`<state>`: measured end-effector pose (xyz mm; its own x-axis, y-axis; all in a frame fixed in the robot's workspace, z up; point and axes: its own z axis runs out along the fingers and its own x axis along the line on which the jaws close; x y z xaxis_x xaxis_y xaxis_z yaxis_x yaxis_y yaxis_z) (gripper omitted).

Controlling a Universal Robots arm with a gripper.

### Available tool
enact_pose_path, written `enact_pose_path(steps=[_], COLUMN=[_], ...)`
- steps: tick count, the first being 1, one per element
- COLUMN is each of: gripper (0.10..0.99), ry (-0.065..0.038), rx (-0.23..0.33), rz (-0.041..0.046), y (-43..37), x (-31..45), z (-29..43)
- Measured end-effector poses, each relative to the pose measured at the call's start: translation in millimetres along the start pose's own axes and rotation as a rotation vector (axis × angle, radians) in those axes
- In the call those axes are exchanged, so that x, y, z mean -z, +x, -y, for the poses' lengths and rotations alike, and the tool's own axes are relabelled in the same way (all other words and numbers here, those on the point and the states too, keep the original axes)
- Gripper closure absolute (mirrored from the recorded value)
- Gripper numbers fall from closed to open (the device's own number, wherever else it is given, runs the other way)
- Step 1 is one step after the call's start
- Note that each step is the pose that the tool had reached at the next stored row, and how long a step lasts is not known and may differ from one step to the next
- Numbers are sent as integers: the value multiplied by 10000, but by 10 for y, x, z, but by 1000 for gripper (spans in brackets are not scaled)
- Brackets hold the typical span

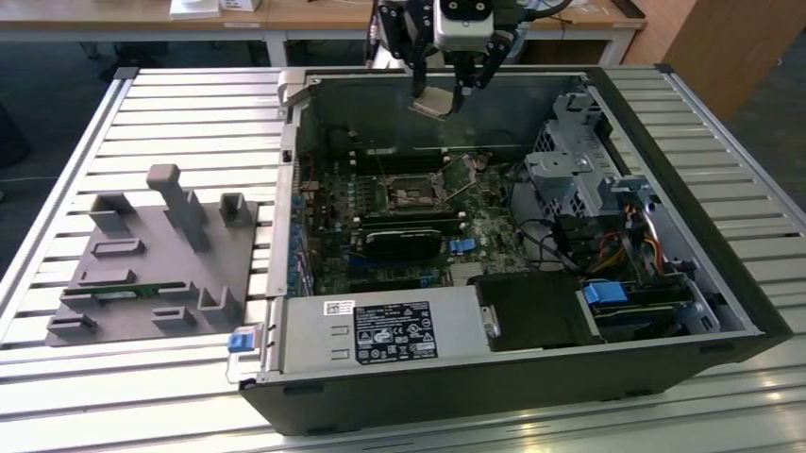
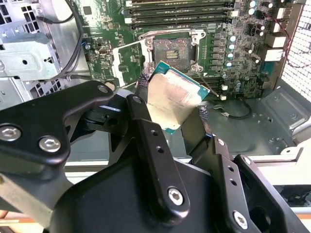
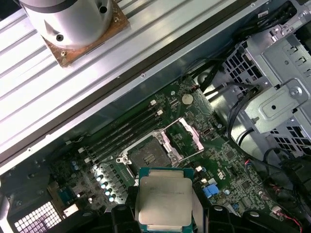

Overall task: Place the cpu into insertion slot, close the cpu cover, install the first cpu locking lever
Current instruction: 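Place the cpu into insertion slot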

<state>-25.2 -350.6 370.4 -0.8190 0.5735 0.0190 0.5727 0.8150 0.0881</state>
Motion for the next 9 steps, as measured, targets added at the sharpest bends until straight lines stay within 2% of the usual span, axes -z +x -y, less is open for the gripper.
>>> enact_pose_path(steps=[9], gripper=[561], ry=[-7], rx=[-346], rz=[31], y=[0], x=[-2], z=[0])
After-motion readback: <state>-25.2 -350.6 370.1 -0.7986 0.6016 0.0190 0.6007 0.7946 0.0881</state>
